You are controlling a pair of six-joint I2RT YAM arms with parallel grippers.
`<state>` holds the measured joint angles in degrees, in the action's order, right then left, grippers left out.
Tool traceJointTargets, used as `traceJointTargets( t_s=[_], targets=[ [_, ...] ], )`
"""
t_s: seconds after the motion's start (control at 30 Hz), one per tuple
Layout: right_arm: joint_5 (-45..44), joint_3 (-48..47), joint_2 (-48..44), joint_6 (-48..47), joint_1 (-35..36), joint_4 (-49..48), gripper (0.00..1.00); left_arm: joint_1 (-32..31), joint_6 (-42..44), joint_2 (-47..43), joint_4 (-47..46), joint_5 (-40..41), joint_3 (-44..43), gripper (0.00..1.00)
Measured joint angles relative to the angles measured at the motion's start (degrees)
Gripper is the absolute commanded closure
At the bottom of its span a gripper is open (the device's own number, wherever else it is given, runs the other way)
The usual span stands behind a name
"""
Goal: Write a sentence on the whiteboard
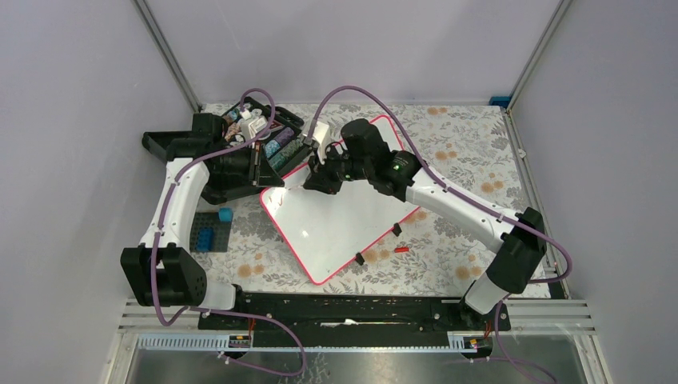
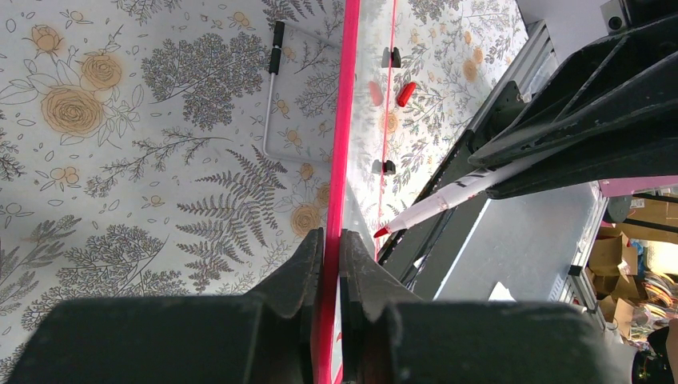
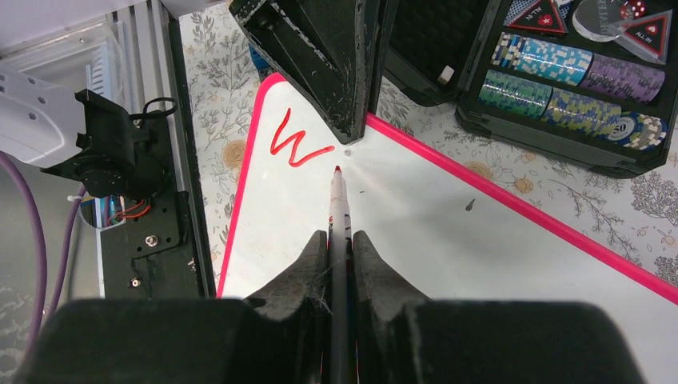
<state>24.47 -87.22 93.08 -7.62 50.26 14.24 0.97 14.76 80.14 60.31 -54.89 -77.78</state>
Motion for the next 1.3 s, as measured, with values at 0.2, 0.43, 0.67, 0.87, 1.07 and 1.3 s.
traceJointTargets(
  t_s=[0.2,0.43,0.67,0.87,1.07,1.3],
  targets=[
    [0.0,0.0,0.0,-0.5,0.0,0.5,1.00,0.0,0.0,0.0,0.0,0.0,0.0,1.00],
    [0.0,0.0,0.7,-1.0,0.1,0.5,1.00,-0.2,0.1,0.0,0.0,0.0,0.0,1.00],
    [-0.6,0.0,1.8,-1.2,0.2,0.6,1.00,-0.3,0.3,0.0,0.0,0.3,0.0,1.00],
    [-1.0,-0.1,1.8,-1.2,0.4,0.6,1.00,-0.3,0.5,0.0,0.0,0.4,0.0,1.00],
    [-1.0,-0.9,2.4,-1.2,0.7,0.7,1.00,-0.4,0.5,0.0,0.0,0.5,0.0,1.00],
    [-1.0,-1.3,2.7,-1.2,1.2,0.7,1.00,-0.4,0.5,0.0,0.0,0.5,0.0,1.00]
  ],
)
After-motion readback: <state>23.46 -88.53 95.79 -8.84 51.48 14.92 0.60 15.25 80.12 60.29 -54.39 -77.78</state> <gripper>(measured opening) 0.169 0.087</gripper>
